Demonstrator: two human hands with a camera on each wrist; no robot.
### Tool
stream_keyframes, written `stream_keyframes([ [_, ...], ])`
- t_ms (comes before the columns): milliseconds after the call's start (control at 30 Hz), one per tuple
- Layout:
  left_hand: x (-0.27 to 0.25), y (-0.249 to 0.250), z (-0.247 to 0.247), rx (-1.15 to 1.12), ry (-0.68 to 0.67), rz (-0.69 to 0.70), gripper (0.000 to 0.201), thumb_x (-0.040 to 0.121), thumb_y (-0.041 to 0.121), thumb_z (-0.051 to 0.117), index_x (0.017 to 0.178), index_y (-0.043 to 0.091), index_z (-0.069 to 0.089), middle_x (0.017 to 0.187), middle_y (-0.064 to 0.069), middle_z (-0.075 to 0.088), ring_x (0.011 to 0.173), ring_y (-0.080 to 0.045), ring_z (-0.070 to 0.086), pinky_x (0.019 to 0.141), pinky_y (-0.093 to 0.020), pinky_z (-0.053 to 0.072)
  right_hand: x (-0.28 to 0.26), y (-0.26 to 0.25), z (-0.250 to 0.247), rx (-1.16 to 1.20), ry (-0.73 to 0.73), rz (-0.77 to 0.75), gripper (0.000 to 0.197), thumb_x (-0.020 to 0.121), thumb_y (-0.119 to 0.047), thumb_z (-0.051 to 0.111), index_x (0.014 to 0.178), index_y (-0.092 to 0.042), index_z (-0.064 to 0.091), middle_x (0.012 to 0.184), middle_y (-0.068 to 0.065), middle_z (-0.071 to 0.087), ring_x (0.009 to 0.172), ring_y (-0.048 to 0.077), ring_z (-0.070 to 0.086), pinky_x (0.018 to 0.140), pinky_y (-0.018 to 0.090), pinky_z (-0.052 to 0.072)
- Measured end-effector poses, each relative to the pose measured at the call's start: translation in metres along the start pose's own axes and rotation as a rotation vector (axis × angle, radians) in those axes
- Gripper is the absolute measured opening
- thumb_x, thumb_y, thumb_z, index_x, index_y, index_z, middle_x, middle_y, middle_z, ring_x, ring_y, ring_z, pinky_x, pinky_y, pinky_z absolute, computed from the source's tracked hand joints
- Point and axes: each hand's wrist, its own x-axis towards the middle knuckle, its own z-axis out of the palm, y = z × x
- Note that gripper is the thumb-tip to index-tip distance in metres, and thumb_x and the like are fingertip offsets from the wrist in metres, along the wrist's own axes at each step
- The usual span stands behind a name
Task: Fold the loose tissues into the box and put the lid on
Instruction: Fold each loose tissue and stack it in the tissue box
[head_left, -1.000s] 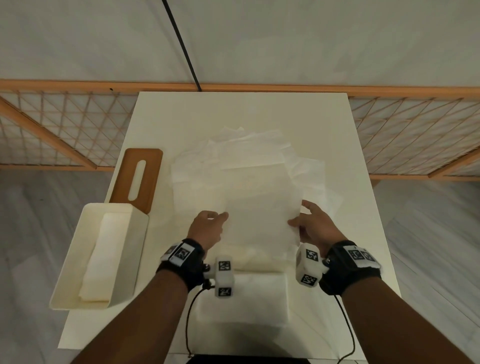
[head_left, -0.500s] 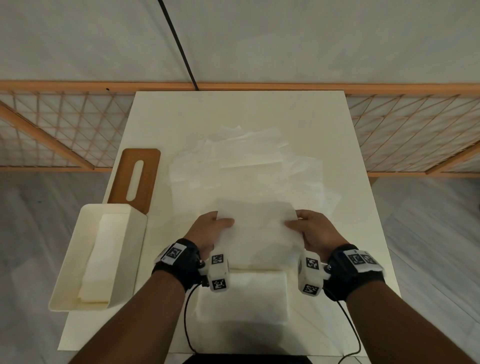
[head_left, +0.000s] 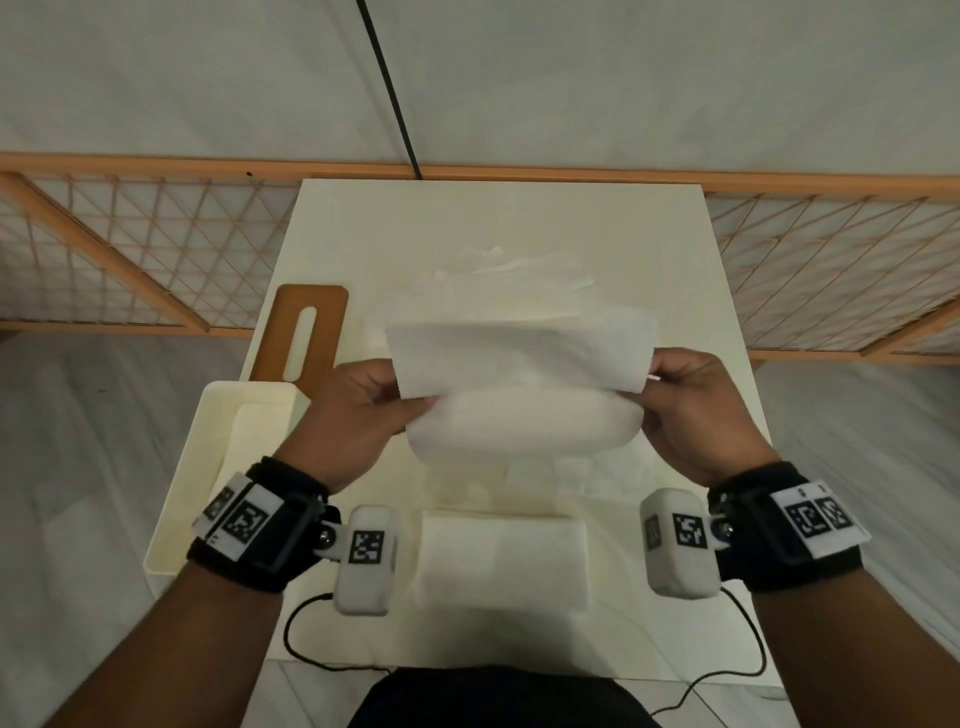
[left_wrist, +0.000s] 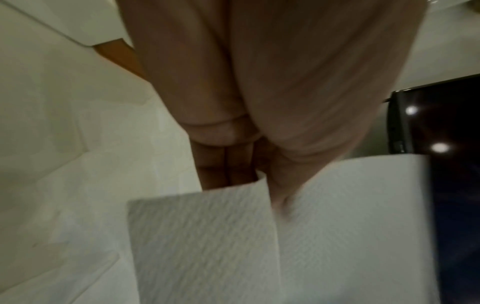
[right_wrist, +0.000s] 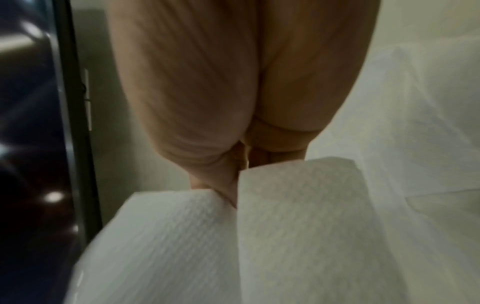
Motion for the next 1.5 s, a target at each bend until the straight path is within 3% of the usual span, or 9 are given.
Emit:
stream_keyframes([
  [200,-0.008,0.002,-0.001,-0.118,-0.022,-0.083,0.043,0.091,-0.016,0.04,0.078,0.002,0.076,0.073,-0.007,0.072,0.074,-0.016,0.068,0.073,-0.024,0.052,-0.013,0.008,-0.008,-0.039,-0.009,0.097,0.047,0.081,0.021,0.039,0.062,-0.008,0.071,0.106,0.016,0.073,0.099,0.028,0.065,0.079,0.037,0.046],
  [267,-0.012,0.0,0.001,-0.232,-0.037,-0.112,0.035,0.091,-0.006,0.038,0.083,-0.006,0.073,0.062,-0.012,0.061,0.062,-0.016,0.06,0.063,-0.022,0.049,-0.017,0.009,-0.01,0.022,0.004,0.141,0.029,0.078,0.007,0.046,0.067,-0.004,0.071,0.108,0.021,0.071,0.1,0.031,0.064,0.082,0.036,0.048],
  [400,-0.019,-0.012,0.005,0.058,0.018,-0.092,0.021,0.09,0.004,0.067,0.08,0.02,0.077,0.072,0.005,0.068,0.065,-0.009,0.059,0.061,-0.02,0.047,-0.025,0.02,-0.008,-0.093,0.053,0.12,0.005,0.073,-0.008,0.071,0.078,-0.007,0.073,0.099,0.028,0.068,0.087,0.031,0.062,0.081,0.039,0.047],
  [500,-0.029,-0.018,0.005,0.117,0.011,-0.093,0.021,0.082,-0.004,0.074,0.091,0.015,0.073,0.078,0.005,0.073,0.07,-0.011,0.068,0.069,-0.027,0.053,-0.032,0.029,-0.01,-0.252,0.064,0.086,0.025,0.064,-0.016,0.084,0.088,-0.011,0.077,0.097,0.039,0.062,0.078,0.032,0.057,0.077,0.045,0.044],
  [633,-0.048,-0.046,-0.003,0.137,0.049,-0.222,0.028,0.078,0.002,0.079,0.094,0.026,0.077,0.102,-0.009,0.074,0.092,-0.034,0.07,0.085,-0.047,0.057,-0.054,0.048,-0.015,-0.295,0.053,0.189,0.021,0.07,-0.005,0.084,0.088,-0.012,0.077,0.097,0.018,0.074,0.079,0.029,0.064,0.077,0.042,0.049],
  [867,-0.074,-0.126,0.006,0.644,0.011,-0.368,0.015,0.077,0.018,0.082,0.084,0.029,0.075,0.082,0.006,0.068,0.077,-0.009,0.064,0.066,-0.014,0.044,-0.071,0.126,-0.011,-0.823,0.057,0.304,0.027,0.07,-0.004,0.081,0.083,-0.024,0.068,0.08,-0.002,0.07,0.067,0.011,0.059,0.067,0.022,0.049],
  [1000,-0.072,-0.142,0.013,0.74,-0.013,-0.341,0.011,0.079,0.017,0.078,0.084,0.024,0.072,0.07,0.006,0.06,0.069,-0.01,0.058,0.065,-0.017,0.042,-0.069,0.144,-0.002,-0.948,0.077,0.263,0.03,0.073,-0.001,0.076,0.089,-0.024,0.064,0.082,-0.011,0.065,0.072,0.002,0.057,0.063,0.005,0.041],
  [1333,-0.062,-0.153,0.017,0.768,0.022,-0.316,0.01,0.082,0.016,0.077,0.08,0.025,0.071,0.08,0.009,0.068,0.076,-0.004,0.062,0.066,-0.005,0.039,-0.068,0.157,-0.004,-1.05,0.103,0.253,0.028,0.073,0.005,0.067,0.094,-0.014,0.067,0.077,-0.014,0.058,0.069,0.0,0.052,0.061,0.003,0.037],
  [1500,-0.062,-0.157,0.018,0.793,0.019,-0.325,0.015,0.081,0.016,0.077,0.076,0.025,0.067,0.087,0.008,0.066,0.075,-0.003,0.06,0.073,-0.016,0.044,-0.06,0.157,-0.006,-1.098,0.049,0.268,0.026,0.073,0.0,0.07,0.096,-0.013,0.068,0.083,-0.008,0.061,0.078,0.015,0.056,0.063,0.004,0.035],
])
